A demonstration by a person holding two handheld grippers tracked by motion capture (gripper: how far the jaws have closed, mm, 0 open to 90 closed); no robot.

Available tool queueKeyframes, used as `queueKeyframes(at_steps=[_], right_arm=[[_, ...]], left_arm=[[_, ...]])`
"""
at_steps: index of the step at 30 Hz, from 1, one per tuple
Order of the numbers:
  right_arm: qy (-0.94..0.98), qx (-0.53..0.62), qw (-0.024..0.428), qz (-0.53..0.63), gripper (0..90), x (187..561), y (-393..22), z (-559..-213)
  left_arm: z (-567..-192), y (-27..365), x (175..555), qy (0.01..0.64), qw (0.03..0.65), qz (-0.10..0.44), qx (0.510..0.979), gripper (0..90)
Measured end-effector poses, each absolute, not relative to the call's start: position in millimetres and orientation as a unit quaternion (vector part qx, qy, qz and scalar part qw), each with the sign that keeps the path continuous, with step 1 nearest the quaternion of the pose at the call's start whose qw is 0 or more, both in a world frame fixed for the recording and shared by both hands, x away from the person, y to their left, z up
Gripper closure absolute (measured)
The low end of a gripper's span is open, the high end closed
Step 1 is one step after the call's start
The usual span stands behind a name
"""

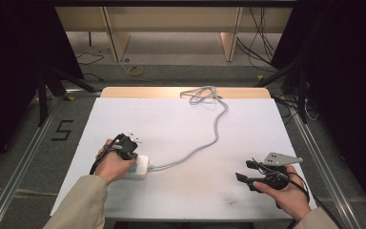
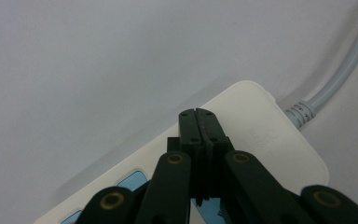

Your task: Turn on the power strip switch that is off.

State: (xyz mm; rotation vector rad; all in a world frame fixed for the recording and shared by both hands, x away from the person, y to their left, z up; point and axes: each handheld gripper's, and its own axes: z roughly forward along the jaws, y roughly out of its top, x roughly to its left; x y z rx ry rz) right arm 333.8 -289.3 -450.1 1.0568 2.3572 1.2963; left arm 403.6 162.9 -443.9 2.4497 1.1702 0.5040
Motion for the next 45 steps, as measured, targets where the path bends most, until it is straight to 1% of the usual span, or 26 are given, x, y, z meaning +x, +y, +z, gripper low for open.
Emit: queueKeyframes(at_steps=[14,22,31,45], right_arm=[[0.809,0.362,0.124,0.446,33.9,333.6,-288.5,-450.6],[0.809,0.362,0.124,0.446,34.0,334.0,-288.9,-450.8],[0.809,0.362,0.124,0.446,33.9,334.3,-289.1,-450.7],[0.809,0.362,0.124,0.446,33.9,334.5,-289.5,-450.7]], left_arm=[[-445.2,157.0,404.3,0.409,0.169,0.186,0.877,90.0],[-446.0,156.0,403.8,0.405,0.172,0.195,0.877,90.0],[-445.5,162.0,405.2,0.418,0.190,0.179,0.870,90.0],[-445.2,161.5,404.6,0.410,0.186,0.182,0.874,90.0]])
